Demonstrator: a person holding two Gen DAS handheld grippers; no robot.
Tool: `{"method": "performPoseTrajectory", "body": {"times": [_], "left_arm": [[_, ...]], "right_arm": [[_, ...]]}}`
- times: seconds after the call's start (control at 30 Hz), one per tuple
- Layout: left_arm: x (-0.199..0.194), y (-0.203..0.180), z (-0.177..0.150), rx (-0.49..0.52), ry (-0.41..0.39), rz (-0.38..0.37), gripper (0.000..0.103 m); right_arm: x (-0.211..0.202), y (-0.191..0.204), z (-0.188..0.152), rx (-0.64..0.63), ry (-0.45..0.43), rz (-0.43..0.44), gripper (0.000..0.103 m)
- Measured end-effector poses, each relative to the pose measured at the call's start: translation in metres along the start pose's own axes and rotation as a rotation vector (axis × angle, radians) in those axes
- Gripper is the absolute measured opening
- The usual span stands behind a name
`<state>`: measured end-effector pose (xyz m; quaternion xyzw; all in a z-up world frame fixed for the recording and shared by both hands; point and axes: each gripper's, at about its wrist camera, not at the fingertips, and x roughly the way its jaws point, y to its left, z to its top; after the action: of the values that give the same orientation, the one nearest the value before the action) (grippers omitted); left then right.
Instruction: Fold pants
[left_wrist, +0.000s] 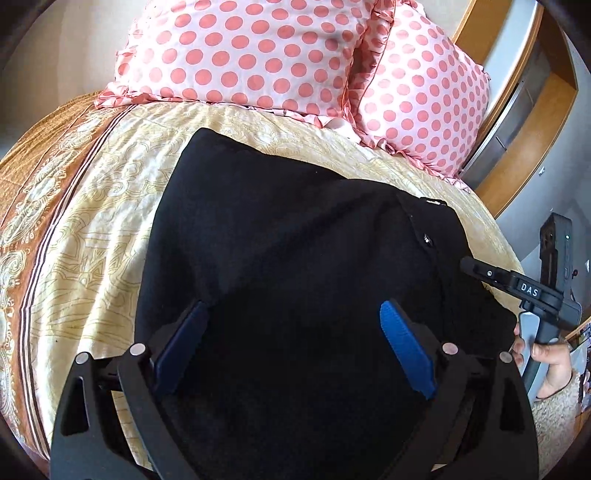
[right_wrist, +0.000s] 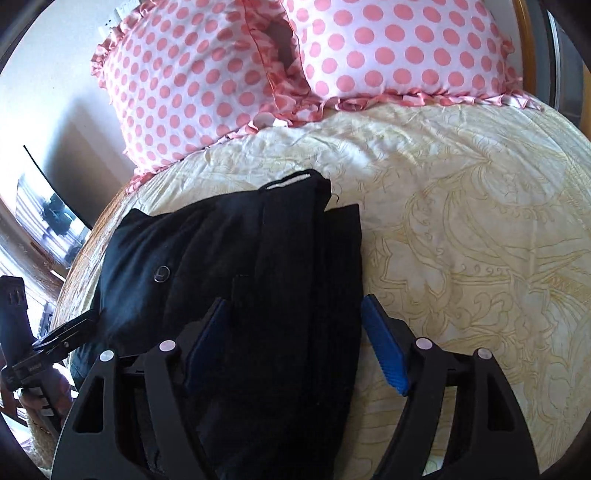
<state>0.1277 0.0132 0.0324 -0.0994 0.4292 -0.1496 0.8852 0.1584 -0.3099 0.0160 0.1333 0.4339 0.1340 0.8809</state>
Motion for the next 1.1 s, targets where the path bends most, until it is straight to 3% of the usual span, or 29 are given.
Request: {"method": "performPoseTrajectory", "body": {"times": [0.2, 0.5, 0.67, 0.8, 0.97, 1.1], "left_arm": [[0.000, 0.003, -0.005, 0.002, 0.001, -0.011, 0.095], [-0.001, 0.002, -0.008, 0.021, 0.002, -0.003, 0.095], [0.000, 0.002, -0.008, 0.021, 0.007, -0.010, 0.097], [0.002, -0.001, -0.009, 0.035, 0.003, -0.002, 0.100], [0.002, -0.003, -0.010, 0.049, 0.001, 0.013, 0.101], [-0.012, 0.005, -0.004, 0.006, -0.021, -0.016, 0.097]], "right_arm": [[0.003, 0.004, -0.005, -0.053, 0.000, -0.005, 0.072], [-0.004, 0.006, -0.014, -0.037, 0.011, -0.037, 0.075], [-0.008, 0.003, -0.018, -0.027, 0.013, 0.002, 0.076], [-0.010, 0.010, -0.022, -0.086, -0.012, 0.039, 0.058], [-0.009, 0.014, -0.021, -0.119, -0.017, 0.029, 0.060], [-0.016, 0.041, -0.031, -0.329, -0.089, -0.074, 0.052]]}}
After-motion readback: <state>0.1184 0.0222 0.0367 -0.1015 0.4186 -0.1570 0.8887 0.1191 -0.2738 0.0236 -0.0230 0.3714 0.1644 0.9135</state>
